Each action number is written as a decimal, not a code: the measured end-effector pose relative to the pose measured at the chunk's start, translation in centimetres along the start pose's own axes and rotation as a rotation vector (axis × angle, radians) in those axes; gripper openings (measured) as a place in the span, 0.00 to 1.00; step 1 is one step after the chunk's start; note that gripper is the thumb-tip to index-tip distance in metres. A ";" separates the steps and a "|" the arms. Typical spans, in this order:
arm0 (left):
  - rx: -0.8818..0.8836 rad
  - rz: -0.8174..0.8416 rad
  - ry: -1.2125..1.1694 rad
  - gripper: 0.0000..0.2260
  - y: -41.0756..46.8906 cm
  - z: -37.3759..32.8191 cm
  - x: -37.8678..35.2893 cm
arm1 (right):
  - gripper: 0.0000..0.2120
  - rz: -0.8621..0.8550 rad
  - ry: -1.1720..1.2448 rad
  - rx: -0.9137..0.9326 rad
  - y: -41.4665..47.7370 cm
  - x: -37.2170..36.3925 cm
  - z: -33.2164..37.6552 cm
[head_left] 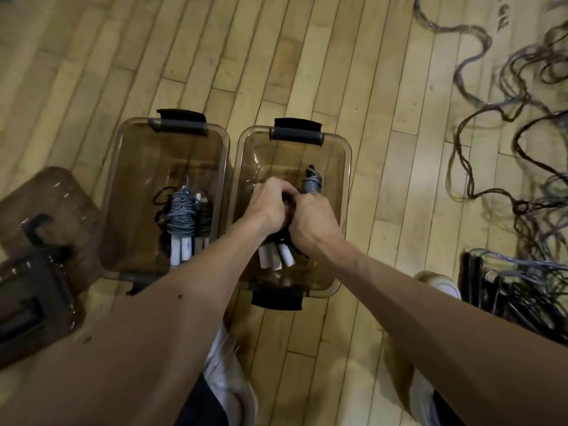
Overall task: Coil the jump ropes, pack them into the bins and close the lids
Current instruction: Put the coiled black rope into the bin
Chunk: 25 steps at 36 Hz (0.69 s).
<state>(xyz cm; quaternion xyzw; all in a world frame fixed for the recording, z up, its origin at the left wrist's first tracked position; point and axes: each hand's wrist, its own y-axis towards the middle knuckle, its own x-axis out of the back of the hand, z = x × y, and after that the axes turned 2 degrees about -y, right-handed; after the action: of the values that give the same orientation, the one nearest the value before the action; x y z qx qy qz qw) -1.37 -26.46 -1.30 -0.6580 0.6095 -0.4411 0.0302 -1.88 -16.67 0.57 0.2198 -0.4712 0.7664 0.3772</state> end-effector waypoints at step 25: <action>-0.168 0.321 -0.175 0.01 -13.6 -16.9 -13.5 | 0.08 0.238 0.406 -0.292 -13.3 24.2 -19.5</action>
<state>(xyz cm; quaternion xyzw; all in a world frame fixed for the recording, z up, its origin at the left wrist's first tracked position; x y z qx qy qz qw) 0.51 -3.40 9.46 -0.5885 0.7362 -0.3194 0.0981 -6.02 13.22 15.73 -0.0518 -0.5138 0.7578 0.3988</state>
